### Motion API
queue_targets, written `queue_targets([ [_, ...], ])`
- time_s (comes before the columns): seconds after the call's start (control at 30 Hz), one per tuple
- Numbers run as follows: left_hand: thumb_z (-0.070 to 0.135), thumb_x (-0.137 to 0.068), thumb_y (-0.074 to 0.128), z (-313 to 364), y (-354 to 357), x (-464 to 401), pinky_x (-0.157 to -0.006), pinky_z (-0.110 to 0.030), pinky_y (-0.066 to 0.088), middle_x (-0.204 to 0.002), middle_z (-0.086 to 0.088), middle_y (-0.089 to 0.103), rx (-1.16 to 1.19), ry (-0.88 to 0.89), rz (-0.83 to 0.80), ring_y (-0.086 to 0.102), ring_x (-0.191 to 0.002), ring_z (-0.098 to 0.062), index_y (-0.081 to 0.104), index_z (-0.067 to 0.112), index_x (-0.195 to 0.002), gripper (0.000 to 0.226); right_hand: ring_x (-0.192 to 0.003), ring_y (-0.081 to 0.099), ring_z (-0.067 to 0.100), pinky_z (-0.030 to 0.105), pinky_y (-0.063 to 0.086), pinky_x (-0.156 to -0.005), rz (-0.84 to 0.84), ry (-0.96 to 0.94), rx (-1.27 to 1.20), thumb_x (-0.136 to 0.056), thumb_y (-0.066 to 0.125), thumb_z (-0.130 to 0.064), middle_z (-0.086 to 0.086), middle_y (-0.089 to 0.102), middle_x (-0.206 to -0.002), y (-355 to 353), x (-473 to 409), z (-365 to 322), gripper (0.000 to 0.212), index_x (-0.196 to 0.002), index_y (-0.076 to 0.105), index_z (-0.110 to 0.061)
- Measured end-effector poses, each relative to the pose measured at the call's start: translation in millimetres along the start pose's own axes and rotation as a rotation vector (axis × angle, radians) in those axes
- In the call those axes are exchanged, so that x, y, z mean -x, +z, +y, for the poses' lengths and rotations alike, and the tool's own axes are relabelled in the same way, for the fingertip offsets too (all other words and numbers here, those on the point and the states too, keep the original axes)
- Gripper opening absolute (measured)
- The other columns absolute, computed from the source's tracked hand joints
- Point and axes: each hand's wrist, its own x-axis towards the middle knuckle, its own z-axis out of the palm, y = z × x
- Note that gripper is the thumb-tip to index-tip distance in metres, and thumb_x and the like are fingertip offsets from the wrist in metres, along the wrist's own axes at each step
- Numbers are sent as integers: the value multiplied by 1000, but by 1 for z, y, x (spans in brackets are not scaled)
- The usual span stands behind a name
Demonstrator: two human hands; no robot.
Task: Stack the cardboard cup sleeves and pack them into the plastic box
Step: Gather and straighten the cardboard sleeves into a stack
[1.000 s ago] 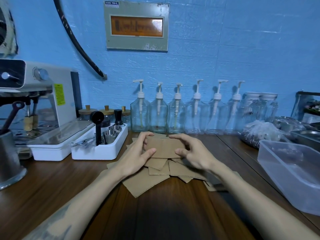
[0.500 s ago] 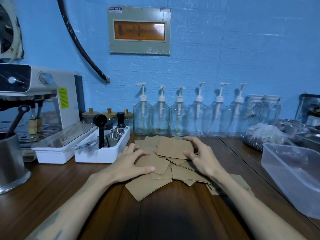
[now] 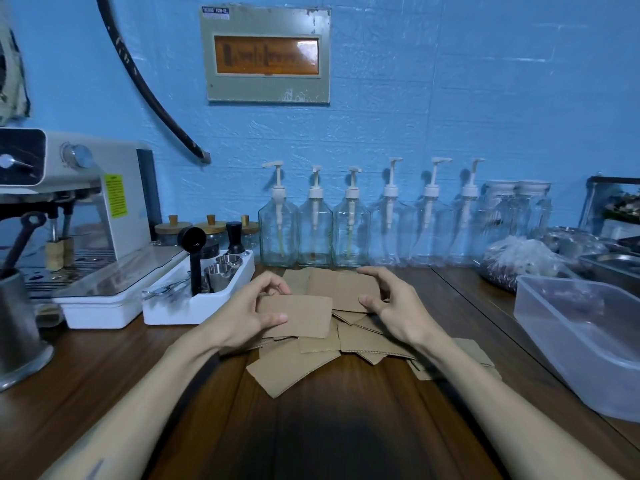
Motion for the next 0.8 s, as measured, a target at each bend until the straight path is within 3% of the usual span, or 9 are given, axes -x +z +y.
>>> queue_targets([
  [0.1,12,-77,82,6,6,-3,-83,-32,47,-97,17,63,152,7,149,60,-91,-6,61,25,-101,35,-72,42,11,27,43,-75,-12,-5,0,-91,68,-20,3,48,-74,0,2,-2,42,-128,57,-36],
  [0.2,15,-69,85,16,13,-4,-80,-43,56,-104,-5,72,446,-19,293,68,-94,-30,57,20,-105,46,-68,39,7,18,39,-69,-5,-27,-8,-90,70,-19,-7,40,-70,-1,2,-1,43,-127,57,-37],
  [0.27,18,-66,84,22,16,-5,-69,-37,59,-101,-13,74,601,-34,377,70,-95,-35,54,20,-108,51,-68,39,7,15,38,-68,-8,-25,-32,-90,71,-18,-9,41,-69,0,2,1,44,-127,57,-37],
  [0.33,18,-71,84,27,15,-6,-60,-29,57,-99,-9,76,658,-54,466,72,-92,-29,54,21,-110,50,-71,41,10,17,41,-71,-21,-21,-45,-90,70,-18,-6,45,-71,0,1,1,45,-127,57,-38],
  [0.43,16,-73,83,32,9,-8,-69,-30,56,-97,-8,77,771,-82,622,73,-90,-23,60,19,-111,44,-82,53,26,36,51,-85,-53,-7,-67,-91,68,-15,9,63,-92,1,-1,3,46,-129,56,-39],
  [0.5,22,-71,82,34,5,-8,-75,-31,57,-99,-8,76,837,-69,663,73,-93,-24,64,17,-109,43,-87,58,33,48,53,-88,-66,2,-85,-92,67,-13,9,65,-100,2,-1,3,48,-129,55,-40],
  [0.63,16,-81,76,34,12,-6,-92,-43,56,-119,3,70,471,2,513,67,-109,-24,65,30,-120,43,-91,59,32,50,53,-90,-70,16,-85,-91,68,-13,4,62,-97,4,0,4,50,-129,55,-42],
  [0.7,9,-85,73,32,24,-6,-103,-53,47,-137,4,57,299,29,334,59,-119,-28,49,44,-135,66,-95,59,34,49,53,-91,-73,25,-96,-91,68,-12,8,64,-103,4,-1,4,51,-130,54,-42],
  [0.8,7,-86,72,31,41,-4,-111,-47,41,-145,1,49,225,31,145,52,-130,-15,13,49,-146,95,-100,61,28,44,52,-94,-87,28,-123,-91,66,-8,3,67,-111,3,0,3,53,-130,53,-42],
])
